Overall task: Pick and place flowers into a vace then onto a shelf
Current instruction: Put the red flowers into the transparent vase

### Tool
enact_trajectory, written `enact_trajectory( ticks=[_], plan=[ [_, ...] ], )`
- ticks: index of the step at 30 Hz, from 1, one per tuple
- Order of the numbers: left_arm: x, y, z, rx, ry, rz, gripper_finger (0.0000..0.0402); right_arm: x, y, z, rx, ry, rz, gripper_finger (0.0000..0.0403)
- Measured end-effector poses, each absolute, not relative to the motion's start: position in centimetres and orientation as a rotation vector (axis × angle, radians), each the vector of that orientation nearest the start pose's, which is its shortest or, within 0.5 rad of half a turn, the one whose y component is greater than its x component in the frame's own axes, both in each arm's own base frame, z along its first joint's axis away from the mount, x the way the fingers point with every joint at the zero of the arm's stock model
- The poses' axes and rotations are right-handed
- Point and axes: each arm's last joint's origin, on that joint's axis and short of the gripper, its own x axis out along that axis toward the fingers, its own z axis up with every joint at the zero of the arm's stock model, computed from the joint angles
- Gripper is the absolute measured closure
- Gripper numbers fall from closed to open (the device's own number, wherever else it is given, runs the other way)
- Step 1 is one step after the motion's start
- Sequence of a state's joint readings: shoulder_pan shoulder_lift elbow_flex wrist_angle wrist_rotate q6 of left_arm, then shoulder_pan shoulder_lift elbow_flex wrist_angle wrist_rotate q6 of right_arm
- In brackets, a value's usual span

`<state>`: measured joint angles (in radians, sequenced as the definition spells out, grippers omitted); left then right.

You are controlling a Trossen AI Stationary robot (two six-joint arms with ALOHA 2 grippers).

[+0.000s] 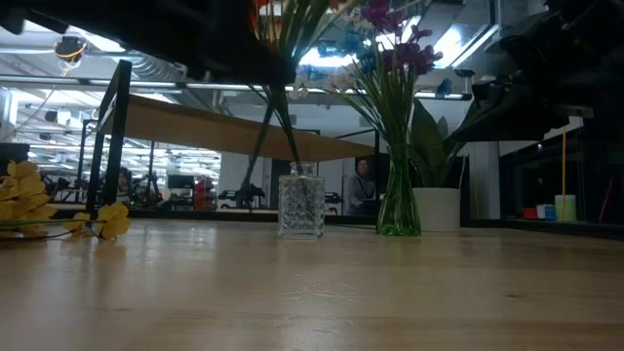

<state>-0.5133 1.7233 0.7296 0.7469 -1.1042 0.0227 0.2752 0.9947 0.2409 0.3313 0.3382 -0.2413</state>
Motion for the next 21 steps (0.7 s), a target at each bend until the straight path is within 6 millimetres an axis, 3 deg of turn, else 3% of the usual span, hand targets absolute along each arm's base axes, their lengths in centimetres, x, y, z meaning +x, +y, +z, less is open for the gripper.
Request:
enact_trajectory(
  ticks=[13, 21],
  plan=[
    [30.7, -11.5, 18.6, 0.255, 0.115, 0.578, 0.0389, 17.8, 4.0, 16.2, -0.365, 0.410, -0.013, 0.0396],
    [31.4, -9.9, 19.6, 0.190, 0.025, 0.576, 0.0389, 17.8, 4.0, 16.2, -0.365, 0.410, -0.013, 0.0396]
  ],
)
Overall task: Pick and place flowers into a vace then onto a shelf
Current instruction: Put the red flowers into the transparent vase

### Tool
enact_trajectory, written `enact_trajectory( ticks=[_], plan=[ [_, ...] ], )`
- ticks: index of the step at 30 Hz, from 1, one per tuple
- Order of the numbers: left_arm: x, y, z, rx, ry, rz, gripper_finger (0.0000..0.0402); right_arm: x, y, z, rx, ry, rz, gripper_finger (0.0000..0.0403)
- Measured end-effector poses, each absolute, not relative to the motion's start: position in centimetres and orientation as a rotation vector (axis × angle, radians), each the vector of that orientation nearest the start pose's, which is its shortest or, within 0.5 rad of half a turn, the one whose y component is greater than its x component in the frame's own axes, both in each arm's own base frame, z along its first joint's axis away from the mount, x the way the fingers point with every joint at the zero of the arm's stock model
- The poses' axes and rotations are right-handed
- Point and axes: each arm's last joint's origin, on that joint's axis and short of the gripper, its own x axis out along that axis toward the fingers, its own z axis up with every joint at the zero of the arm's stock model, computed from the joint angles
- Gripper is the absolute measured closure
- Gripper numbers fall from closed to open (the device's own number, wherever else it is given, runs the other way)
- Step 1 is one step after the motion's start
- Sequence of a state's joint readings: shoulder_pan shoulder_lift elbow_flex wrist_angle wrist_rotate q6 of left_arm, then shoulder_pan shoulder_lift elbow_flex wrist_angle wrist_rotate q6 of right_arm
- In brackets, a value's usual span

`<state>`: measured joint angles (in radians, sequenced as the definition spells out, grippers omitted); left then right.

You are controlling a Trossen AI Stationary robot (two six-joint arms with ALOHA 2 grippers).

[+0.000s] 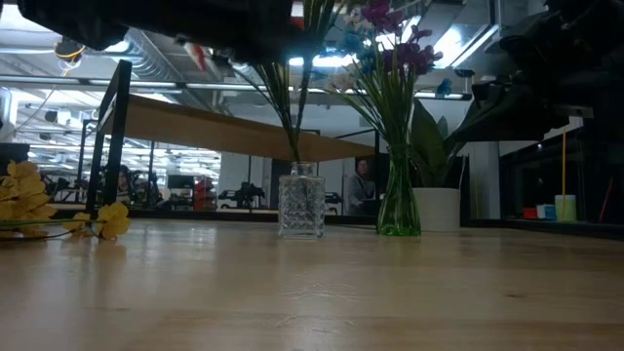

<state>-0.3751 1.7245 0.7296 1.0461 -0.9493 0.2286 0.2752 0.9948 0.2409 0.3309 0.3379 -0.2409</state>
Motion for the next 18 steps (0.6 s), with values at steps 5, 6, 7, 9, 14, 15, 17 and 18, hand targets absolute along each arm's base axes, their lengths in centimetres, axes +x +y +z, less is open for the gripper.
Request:
enact_trajectory(
  ticks=[5, 6, 7, 9, 14, 15, 17, 18],
  plan=[
    [31.7, -9.2, 20.0, 0.193, -0.004, 0.576, 0.0392, 17.8, 4.0, 16.2, -0.365, 0.410, -0.013, 0.0396],
    [31.7, -9.0, 20.0, 0.193, -0.004, 0.580, 0.0392, 17.8, 4.0, 16.2, -0.366, 0.412, -0.013, 0.0396],
    [31.8, -8.9, 20.0, 0.192, -0.003, 0.585, 0.0392, 17.8, 4.0, 16.2, -0.366, 0.412, -0.013, 0.0396],
    [31.9, -8.5, 20.0, 0.187, -0.004, 0.595, 0.0393, 17.8, 4.0, 16.2, -0.365, 0.412, -0.013, 0.0396],
    [32.0, -7.8, 20.2, 0.190, -0.016, 0.621, 0.0393, 17.8, 4.0, 16.2, -0.364, 0.414, -0.013, 0.0396],
    [32.0, -7.7, 20.2, 0.191, -0.019, 0.624, 0.0393, 17.8, 4.0, 16.1, -0.363, 0.415, -0.013, 0.0396],
    [32.1, -7.5, 20.3, 0.186, -0.029, 0.622, 0.0393, 17.8, 4.0, 16.1, -0.363, 0.415, -0.013, 0.0396],
    [32.2, -7.4, 20.3, 0.186, -0.033, 0.610, 0.0393, 17.8, 4.0, 16.1, -0.363, 0.415, -0.013, 0.0396]
  ],
)
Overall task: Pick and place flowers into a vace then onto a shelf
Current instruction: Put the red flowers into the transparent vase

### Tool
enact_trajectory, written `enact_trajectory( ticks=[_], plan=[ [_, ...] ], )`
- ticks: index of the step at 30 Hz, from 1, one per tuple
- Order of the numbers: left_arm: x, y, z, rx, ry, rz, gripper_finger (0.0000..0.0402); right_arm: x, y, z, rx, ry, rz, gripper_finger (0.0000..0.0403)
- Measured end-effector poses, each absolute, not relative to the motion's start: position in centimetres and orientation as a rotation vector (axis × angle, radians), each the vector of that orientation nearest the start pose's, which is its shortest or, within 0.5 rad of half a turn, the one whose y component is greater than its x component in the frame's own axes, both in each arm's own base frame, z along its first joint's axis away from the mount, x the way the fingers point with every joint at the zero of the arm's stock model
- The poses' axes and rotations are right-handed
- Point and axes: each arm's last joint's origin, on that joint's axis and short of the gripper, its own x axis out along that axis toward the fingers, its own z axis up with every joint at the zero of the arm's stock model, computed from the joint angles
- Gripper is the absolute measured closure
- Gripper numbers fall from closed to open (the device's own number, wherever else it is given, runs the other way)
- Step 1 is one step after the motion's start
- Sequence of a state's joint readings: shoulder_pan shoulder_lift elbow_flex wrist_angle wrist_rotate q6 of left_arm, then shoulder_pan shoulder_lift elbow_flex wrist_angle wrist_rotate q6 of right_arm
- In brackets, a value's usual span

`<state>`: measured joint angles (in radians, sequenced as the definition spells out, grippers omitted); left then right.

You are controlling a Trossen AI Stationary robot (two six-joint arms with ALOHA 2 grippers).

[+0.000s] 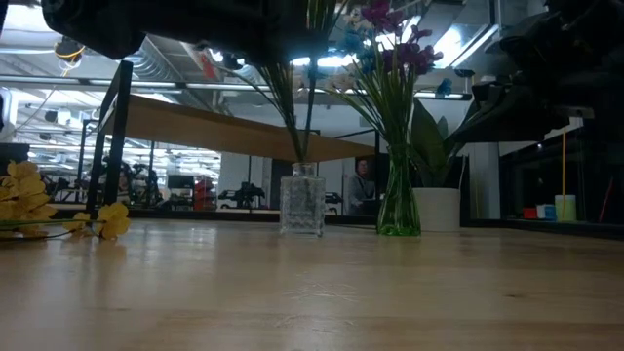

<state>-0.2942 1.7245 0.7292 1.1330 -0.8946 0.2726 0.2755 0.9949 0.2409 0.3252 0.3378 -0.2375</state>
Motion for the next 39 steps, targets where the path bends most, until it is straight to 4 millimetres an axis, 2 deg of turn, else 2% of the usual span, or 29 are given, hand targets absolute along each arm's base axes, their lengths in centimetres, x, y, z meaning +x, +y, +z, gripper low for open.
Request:
enact_trajectory(
  ticks=[4, 13, 26, 39],
  plan=[
    [32.2, -7.5, 20.5, 0.185, -0.056, 0.556, 0.0393, 17.8, 4.0, 16.1, -0.363, 0.415, -0.013, 0.0396],
    [32.1, -7.3, 20.5, 0.206, -0.037, 0.619, 0.0393, 17.8, 4.0, 16.1, -0.363, 0.416, -0.012, 0.0396],
    [32.2, -7.1, 20.5, 0.262, -0.020, 0.620, 0.0393, 17.8, 4.0, 16.1, -0.363, 0.416, -0.012, 0.0396],
    [32.5, -6.2, 20.5, 0.247, -0.034, 0.595, 0.0392, 17.8, 4.0, 16.1, -0.363, 0.416, -0.012, 0.0396]
  ],
)
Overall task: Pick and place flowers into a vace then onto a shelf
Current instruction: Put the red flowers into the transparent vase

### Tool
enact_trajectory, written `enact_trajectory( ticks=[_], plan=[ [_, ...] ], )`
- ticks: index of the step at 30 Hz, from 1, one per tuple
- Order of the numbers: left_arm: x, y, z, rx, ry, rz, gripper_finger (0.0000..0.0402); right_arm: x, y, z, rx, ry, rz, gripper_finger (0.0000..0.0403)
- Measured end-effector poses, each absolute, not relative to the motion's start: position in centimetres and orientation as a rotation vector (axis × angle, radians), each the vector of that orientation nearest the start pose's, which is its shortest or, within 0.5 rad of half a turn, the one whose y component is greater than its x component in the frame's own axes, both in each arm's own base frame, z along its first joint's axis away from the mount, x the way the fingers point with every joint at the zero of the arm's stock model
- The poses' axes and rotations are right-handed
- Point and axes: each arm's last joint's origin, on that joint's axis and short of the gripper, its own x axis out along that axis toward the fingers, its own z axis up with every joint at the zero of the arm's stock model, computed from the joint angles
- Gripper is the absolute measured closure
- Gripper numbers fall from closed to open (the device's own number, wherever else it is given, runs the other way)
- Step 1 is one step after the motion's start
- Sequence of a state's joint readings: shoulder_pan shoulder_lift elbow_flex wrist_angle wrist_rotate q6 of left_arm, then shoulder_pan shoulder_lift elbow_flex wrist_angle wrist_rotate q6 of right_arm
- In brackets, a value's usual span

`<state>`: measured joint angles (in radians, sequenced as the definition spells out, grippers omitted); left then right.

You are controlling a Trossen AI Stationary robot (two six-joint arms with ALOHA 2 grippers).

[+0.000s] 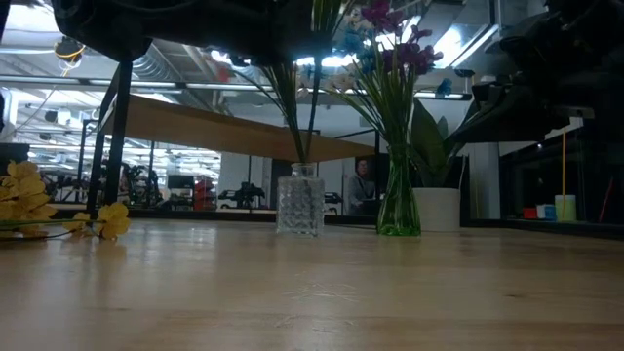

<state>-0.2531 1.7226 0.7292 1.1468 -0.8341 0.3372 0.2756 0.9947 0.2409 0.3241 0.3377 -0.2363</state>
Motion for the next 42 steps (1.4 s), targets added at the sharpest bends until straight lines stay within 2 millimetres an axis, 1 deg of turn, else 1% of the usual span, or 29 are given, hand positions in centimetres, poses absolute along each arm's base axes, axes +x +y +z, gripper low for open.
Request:
enact_trajectory(
  ticks=[13, 22, 30, 38, 42],
  plan=[
    [32.6, -6.2, 19.9, 0.229, 0.012, 0.596, 0.0392, 17.8, 4.0, 16.1, -0.362, 0.416, -0.013, 0.0396],
    [32.6, -6.2, 19.8, 0.224, 0.018, 0.598, 0.0392, 17.8, 4.0, 16.1, -0.362, 0.416, -0.012, 0.0396],
    [32.5, -6.1, 18.9, 0.189, 0.081, 0.629, 0.0392, 17.8, 4.0, 16.1, -0.342, 0.421, -0.016, 0.0396],
    [32.5, -6.1, 18.9, 0.183, 0.085, 0.630, 0.0392, 17.8, 4.0, 16.1, -0.342, 0.421, -0.016, 0.0396],
    [32.5, -6.1, 18.5, 0.168, 0.108, 0.636, 0.0391, 17.8, 4.0, 16.1, -0.342, 0.421, -0.016, 0.0396]
  ],
)
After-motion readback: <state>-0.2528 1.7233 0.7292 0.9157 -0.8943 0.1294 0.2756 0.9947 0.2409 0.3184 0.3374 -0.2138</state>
